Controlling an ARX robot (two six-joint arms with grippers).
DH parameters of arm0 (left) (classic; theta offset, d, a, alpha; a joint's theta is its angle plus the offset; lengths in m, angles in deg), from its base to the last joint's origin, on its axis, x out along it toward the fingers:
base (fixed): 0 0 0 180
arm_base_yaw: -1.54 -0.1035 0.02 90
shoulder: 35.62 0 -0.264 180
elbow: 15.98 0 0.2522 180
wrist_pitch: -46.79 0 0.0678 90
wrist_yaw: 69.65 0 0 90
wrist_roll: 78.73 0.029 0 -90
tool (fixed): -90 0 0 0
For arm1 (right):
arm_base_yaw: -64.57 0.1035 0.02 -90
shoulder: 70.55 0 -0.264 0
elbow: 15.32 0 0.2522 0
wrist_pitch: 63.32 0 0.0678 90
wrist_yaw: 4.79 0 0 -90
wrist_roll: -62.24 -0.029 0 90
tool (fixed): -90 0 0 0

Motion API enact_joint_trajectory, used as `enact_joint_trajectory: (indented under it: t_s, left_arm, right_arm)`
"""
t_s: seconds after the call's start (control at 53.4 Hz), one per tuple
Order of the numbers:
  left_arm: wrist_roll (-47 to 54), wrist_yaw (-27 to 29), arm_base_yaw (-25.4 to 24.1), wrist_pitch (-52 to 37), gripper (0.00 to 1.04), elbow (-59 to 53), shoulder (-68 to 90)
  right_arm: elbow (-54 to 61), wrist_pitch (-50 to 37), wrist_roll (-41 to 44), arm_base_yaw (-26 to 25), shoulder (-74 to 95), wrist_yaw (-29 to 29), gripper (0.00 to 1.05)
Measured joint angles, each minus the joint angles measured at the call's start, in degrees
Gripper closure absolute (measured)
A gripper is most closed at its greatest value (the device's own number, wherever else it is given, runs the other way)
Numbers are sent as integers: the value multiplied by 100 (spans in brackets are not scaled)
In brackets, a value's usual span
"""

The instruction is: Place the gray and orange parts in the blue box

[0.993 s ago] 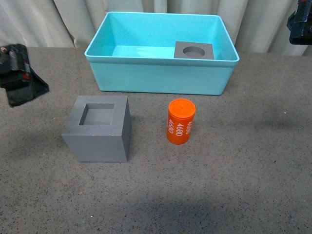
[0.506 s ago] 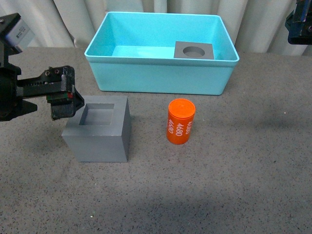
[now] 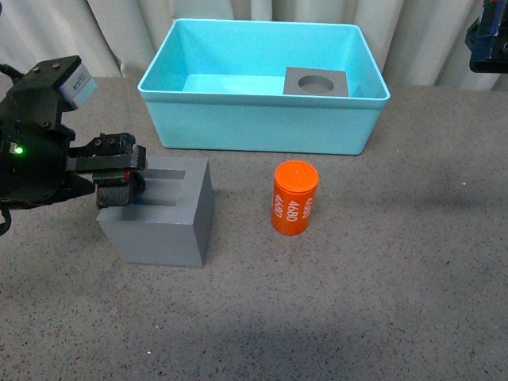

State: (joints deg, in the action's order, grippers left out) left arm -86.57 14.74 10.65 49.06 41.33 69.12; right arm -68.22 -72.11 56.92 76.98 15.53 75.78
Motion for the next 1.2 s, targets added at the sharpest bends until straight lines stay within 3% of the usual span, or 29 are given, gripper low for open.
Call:
enact_joint_trajectory:
  t_s: [0.318, 0.712, 1.199]
  left_arm:
    - [-212, -122, 39, 299, 84, 192, -35]
    - [-621, 50, 90, 74, 87, 876, -1311]
    - [-446, 83, -9, -417, 87, 2699, 511]
  right_arm:
    - [0, 0, 0, 0, 0, 2, 10]
    - [0, 0, 0, 0, 0, 2, 10]
    - [0, 0, 0, 0, 0, 2, 10]
